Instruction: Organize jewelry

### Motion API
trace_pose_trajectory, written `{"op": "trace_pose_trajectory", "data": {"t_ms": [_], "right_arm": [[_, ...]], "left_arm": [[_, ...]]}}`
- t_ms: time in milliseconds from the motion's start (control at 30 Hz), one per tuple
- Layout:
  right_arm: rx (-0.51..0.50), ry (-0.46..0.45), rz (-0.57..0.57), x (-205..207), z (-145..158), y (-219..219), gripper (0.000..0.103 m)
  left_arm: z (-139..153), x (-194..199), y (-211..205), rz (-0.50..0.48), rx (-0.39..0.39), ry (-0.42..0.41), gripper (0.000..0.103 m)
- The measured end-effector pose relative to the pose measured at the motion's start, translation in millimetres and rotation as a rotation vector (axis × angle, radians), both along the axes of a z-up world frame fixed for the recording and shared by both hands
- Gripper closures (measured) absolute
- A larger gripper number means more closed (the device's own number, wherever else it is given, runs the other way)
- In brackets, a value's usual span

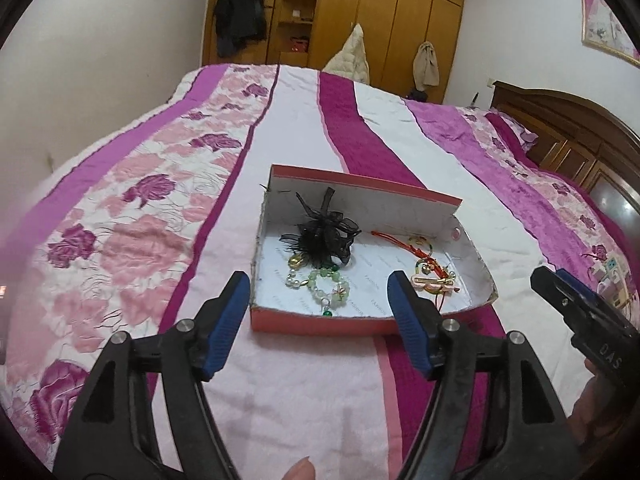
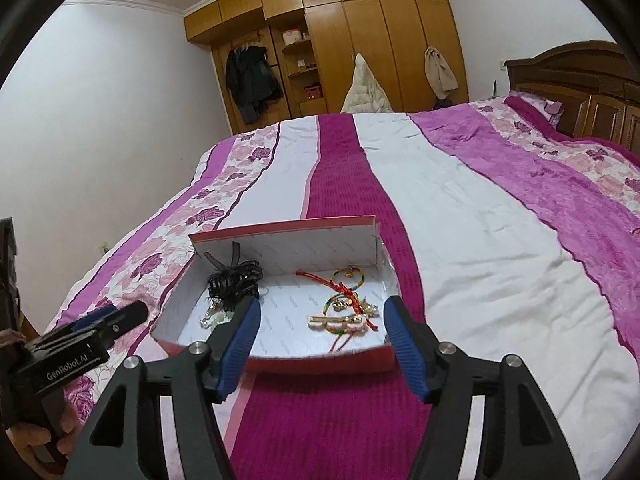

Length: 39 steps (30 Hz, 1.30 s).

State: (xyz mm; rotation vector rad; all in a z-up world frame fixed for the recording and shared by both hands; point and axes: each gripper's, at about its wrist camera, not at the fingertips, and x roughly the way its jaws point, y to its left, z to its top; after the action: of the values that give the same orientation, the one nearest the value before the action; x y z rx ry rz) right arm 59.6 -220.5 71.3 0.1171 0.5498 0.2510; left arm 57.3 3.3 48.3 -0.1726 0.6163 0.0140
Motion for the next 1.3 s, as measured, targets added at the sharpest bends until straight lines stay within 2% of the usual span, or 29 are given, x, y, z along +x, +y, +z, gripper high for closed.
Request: {"op": "trace_pose_trajectory", "data": {"t_ms": [67, 367, 533, 1300], "right_arm": [[-0.003, -0.007, -0.005, -9.0, -0.4, -1.2, 0.032], [-0.003, 0.013, -0.015, -32.8, -11.5, -5.3, 0.03], [-0.008, 0.03, -0.011, -36.9, -17.5, -4.2, 0.027], [-0.017, 0.021, -0.006, -43.3, -18.3, -1.6, 0.026]], "left_arm": [[0.3, -5.7, -1.4, -0.001, 0.0, -0.001, 0.038], [-5.3, -22.1, -10.8, -0.016, 0.017, 0.013, 0.038], [-7.9, -26.2, -14.9, -0.02, 0.022, 0.022, 0.038], [-5.6, -31.0, -12.5, -0.003, 0.022, 0.012, 0.038]]}}
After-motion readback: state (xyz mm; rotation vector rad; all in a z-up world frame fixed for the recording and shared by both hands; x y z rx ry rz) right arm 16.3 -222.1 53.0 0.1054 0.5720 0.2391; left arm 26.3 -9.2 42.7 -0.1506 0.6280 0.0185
